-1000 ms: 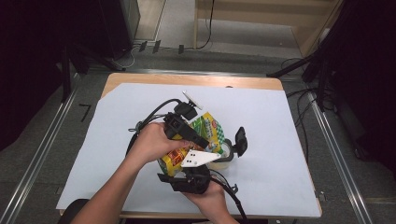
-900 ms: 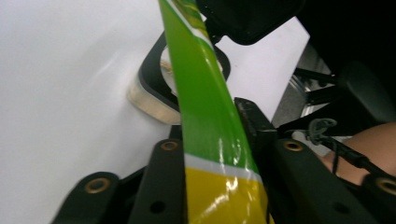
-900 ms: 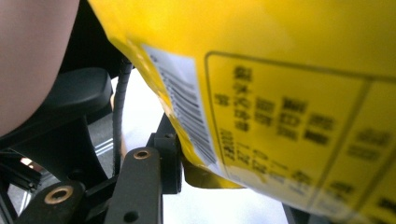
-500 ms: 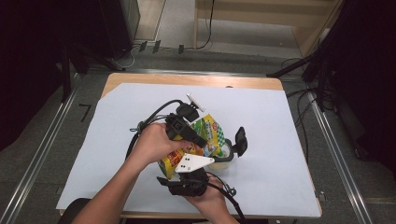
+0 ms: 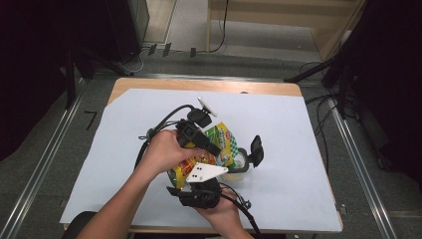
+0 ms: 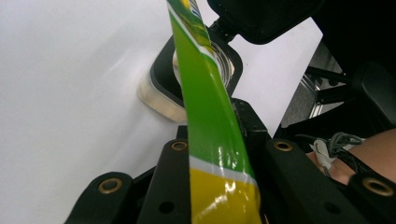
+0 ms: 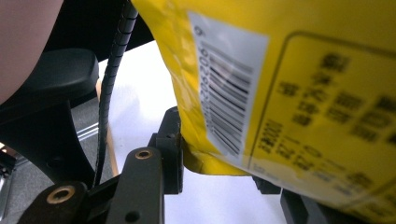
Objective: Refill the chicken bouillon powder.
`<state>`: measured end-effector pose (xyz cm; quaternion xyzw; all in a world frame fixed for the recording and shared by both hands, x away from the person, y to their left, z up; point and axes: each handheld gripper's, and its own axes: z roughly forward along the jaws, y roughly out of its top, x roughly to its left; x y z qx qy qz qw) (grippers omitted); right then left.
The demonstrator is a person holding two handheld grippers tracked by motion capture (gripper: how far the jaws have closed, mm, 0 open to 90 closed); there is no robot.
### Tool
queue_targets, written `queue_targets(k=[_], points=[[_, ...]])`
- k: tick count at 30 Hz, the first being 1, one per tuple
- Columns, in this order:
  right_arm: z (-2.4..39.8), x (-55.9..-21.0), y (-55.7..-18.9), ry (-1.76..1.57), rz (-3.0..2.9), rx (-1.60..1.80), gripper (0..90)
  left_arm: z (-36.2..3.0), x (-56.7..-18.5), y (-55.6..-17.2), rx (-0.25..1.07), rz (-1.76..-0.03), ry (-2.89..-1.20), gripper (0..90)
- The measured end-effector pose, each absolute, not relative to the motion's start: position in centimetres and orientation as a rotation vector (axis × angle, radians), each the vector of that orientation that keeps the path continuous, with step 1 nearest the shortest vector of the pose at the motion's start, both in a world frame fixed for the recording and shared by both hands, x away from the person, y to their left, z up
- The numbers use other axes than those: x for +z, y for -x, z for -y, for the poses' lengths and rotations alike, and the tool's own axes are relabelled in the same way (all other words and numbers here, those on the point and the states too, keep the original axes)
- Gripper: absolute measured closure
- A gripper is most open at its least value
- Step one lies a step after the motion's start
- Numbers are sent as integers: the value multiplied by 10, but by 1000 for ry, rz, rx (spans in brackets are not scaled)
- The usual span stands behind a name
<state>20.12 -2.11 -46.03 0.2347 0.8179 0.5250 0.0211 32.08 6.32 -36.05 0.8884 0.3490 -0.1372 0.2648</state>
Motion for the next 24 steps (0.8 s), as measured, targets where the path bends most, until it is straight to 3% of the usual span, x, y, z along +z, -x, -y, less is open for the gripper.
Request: queue_targets(k=[24], points=[[23,-456,-211,-764,-2518,1666,617,-54,-353,-332,-352,-960,-2447,825]])
